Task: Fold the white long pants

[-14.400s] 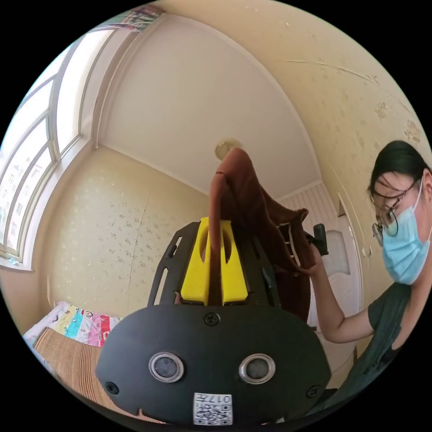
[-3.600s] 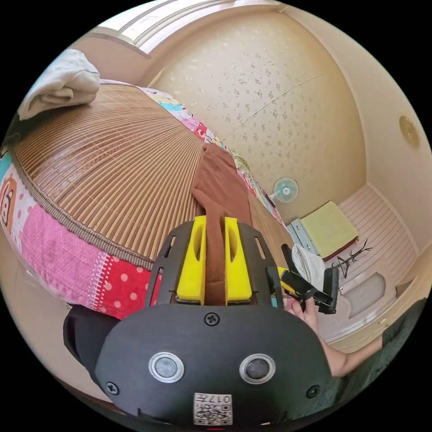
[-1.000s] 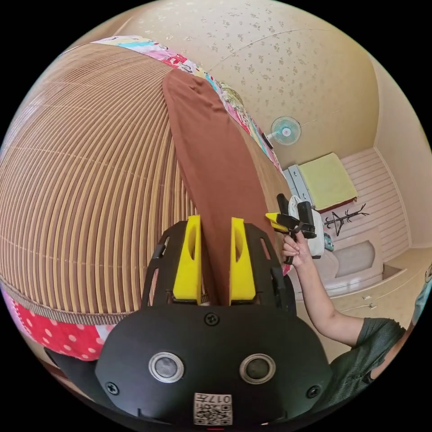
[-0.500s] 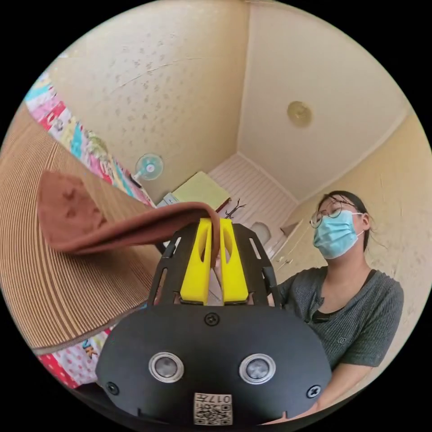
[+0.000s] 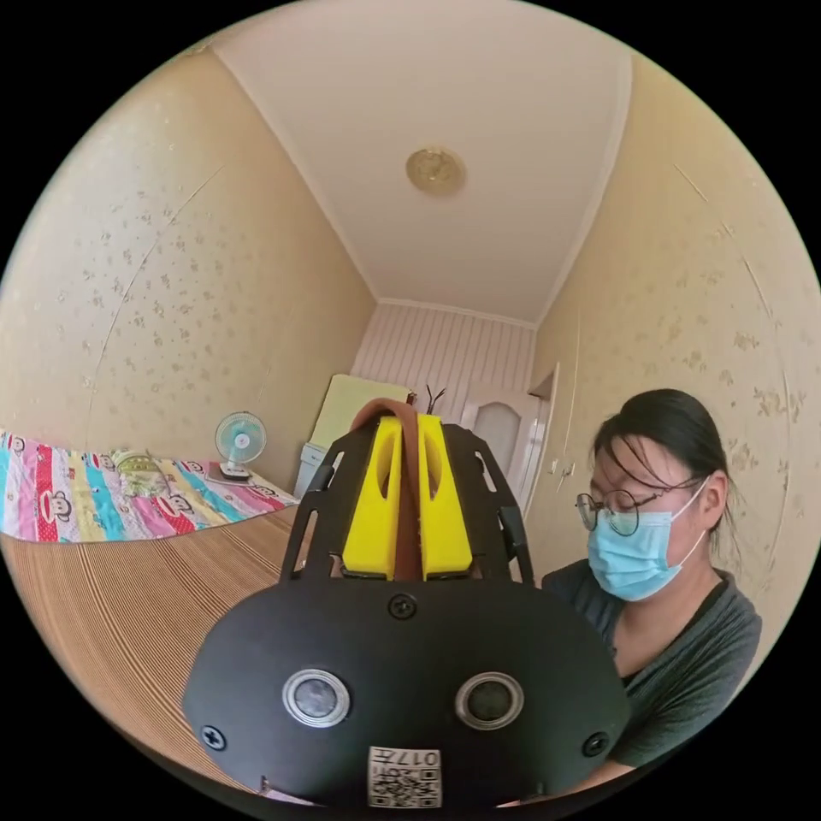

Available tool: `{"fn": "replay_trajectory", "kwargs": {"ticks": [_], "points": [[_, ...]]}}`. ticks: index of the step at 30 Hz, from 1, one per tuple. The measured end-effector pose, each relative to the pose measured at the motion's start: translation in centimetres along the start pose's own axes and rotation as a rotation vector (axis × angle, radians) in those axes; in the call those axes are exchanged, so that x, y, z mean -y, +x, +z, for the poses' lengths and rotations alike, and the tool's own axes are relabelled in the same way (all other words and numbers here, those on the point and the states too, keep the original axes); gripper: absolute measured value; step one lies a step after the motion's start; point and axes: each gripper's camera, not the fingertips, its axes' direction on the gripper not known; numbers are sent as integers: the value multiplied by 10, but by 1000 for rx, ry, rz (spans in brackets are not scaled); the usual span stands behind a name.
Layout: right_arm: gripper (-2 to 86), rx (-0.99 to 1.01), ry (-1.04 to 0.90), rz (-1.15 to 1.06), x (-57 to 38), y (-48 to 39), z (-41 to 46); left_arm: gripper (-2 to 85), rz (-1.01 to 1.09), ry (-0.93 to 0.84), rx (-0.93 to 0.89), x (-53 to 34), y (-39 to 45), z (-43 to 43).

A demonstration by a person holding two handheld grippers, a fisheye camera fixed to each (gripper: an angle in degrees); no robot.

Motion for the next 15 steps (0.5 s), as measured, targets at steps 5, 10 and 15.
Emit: {"fn": "replay_trajectory", "kwargs": {"ticks": [5, 10, 15], "points": [[16, -182, -7, 82, -9, 87, 42, 33, -62, -46, 187, -26, -113, 31], [18, -176, -51, 175, -16, 184, 84, 34, -50, -148, 322, -46, -166, 52], [23, -216, -206, 25, -109, 185, 88, 42, -88, -365, 435, -181, -170, 56]]}}
